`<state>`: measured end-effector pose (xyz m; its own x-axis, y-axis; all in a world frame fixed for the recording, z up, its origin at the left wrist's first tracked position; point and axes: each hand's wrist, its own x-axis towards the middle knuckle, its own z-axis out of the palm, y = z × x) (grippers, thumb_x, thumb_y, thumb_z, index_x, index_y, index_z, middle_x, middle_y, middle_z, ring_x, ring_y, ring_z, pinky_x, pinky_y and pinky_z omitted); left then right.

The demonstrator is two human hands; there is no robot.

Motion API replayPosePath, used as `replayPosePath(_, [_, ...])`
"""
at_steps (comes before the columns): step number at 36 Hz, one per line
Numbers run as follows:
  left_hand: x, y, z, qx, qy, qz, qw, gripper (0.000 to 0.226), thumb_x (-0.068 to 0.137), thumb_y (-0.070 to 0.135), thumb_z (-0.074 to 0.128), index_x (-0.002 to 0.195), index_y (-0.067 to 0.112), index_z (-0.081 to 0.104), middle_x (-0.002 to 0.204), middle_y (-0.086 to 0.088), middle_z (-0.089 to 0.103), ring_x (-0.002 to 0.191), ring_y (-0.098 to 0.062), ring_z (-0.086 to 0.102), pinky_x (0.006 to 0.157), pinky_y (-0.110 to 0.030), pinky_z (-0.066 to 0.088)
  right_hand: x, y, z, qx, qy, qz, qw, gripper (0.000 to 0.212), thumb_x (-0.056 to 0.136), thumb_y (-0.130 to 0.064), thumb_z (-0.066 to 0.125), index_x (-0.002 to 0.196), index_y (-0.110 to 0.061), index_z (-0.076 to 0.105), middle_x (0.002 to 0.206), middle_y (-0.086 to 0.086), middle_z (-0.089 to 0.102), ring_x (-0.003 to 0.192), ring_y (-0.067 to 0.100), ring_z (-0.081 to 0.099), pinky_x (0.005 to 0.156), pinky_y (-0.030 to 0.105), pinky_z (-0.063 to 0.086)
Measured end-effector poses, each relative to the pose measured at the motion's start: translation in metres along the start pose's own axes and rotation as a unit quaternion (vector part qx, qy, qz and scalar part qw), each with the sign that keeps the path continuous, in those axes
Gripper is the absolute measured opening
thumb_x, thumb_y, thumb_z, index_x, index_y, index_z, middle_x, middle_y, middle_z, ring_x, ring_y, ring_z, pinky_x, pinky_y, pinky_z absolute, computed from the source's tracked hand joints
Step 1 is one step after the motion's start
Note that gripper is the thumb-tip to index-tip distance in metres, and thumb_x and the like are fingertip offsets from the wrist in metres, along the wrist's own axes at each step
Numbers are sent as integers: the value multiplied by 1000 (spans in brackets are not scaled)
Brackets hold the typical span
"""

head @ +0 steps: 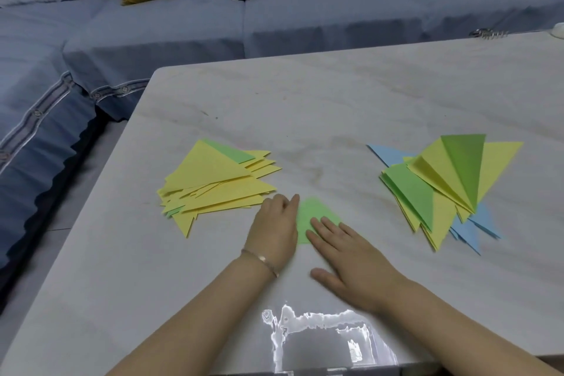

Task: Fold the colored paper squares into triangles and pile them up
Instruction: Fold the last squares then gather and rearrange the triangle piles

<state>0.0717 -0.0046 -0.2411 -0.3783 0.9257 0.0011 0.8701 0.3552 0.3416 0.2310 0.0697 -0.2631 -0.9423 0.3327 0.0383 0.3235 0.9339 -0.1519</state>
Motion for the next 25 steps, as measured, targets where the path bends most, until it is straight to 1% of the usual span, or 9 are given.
replayPosePath(2, [-15,9,5,-43,-12,30,999,43,79,4,50,122,-2,53,118,-21,56,107,-39,56,88,-35,49,-1,-4,7,-3,-22,2,1000,70,96,-57,11,133,-11,49,140,8,46,128,24,44,107,35,25])
replayPosePath(4, [-30,12,18,-30,-41,55,997,42,99,22,27,132,3,44,138,-11,46,128,-23,45,103,-28,37,-2,-3,12,-9,-25,-3,1000,75,94,-62,17,138,-7,42,145,9,38,134,24,36,107,35,20])
replayPosePath(6, [-39,16,20,-21,-88,28,996,65,97,41,-2,139,4,32,143,-3,41,131,-14,40,104,-23,35,-4,-2,13,-17,-26,-11,999,82,89,-68,23,140,-6,38,148,9,34,137,22,30,107,35,19])
replayPosePath(9, [-47,10,24,33,-149,38,988,81,72,62,-20,138,16,-23,149,8,-15,139,-9,-15,113,-19,-8,-6,0,10,-21,-30,-18,999,87,86,-72,27,140,-5,38,148,8,33,138,21,29,108,34,18])
replayPosePath(10, [-48,11,22,39,-147,47,987,81,71,63,-19,138,18,-23,149,8,-16,139,-10,-15,113,-21,-9,-8,1,8,-24,-30,-19,999,87,86,-72,27,140,-5,38,148,8,33,137,20,29,108,34,18])
replayPosePath(13, [-49,8,23,83,-162,14,983,70,93,54,-3,142,14,29,145,-2,38,132,-17,38,103,-34,37,-16,6,4,-36,-27,-12,999,84,88,-70,24,139,-5,40,147,8,35,137,19,29,107,33,18])
replayPosePath(14, [-49,6,25,106,-151,16,983,67,94,53,1,137,16,37,141,-2,45,128,-18,45,100,-35,42,-19,9,3,-39,-25,-8,999,84,88,-70,24,138,-5,40,146,9,35,137,18,28,107,32,18])
replayPosePath(19, [-52,6,26,138,-156,26,978,61,93,58,7,142,29,29,144,-5,40,133,-24,37,101,-41,22,-39,22,0,-53,-21,26,998,80,90,-67,25,138,-5,40,146,9,36,137,15,24,108,31,15])
replayPosePath(25, [-58,8,26,131,-156,-9,979,56,93,60,8,138,38,33,144,-1,41,133,-25,28,99,-49,20,-57,32,0,-66,-3,73,995,78,91,-66,23,140,-5,33,146,8,36,139,17,19,107,37,19])
